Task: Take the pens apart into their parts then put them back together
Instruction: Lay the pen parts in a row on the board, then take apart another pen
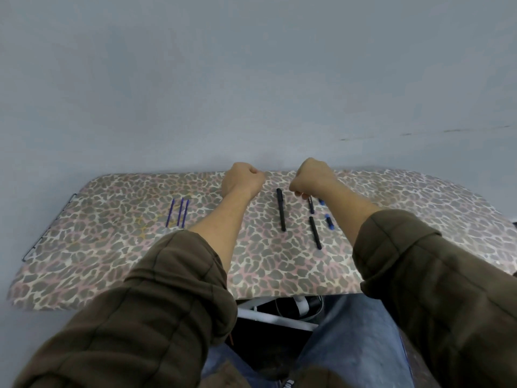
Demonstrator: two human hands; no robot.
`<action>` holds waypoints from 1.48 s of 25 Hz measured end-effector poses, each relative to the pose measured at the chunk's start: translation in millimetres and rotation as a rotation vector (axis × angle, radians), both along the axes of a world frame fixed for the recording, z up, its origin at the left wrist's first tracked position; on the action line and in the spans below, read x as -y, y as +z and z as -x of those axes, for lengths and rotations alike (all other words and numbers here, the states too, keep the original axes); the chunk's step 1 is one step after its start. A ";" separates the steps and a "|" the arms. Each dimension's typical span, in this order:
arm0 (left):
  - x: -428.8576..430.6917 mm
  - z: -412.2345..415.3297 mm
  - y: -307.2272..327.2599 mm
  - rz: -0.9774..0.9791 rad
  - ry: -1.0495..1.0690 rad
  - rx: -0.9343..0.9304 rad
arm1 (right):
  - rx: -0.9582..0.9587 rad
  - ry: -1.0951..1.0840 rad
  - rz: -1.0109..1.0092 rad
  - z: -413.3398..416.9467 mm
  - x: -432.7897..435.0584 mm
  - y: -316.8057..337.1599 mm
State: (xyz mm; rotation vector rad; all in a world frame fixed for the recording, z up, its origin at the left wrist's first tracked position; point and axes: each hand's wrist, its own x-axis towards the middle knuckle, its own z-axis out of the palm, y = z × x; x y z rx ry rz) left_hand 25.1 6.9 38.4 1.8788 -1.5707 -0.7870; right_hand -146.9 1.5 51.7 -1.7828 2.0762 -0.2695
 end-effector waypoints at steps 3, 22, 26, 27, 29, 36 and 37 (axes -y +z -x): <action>2.6 -10.1 -8.9 -0.016 0.014 -0.055 | -0.073 0.021 -0.063 -20.9 2.4 -24.2; 24.4 -2.2 -20.4 -0.137 0.051 -0.311 | 0.161 0.009 -0.009 -43.0 16.4 -17.4; 23.7 4.8 5.0 -0.096 0.043 -0.433 | 0.260 0.065 0.121 -44.1 8.9 10.8; 23.3 4.9 12.1 -0.061 0.045 -0.434 | 0.270 0.075 0.150 -42.2 6.4 17.1; 21.4 4.2 23.9 0.037 0.039 -0.394 | 0.307 0.067 0.219 -37.3 2.8 30.3; 3.8 10.7 49.0 0.224 -0.103 -0.279 | 0.648 0.001 0.439 -34.6 4.3 81.1; 1.3 12.3 52.0 0.238 -0.119 -0.270 | 0.653 0.007 0.445 -35.8 4.7 85.6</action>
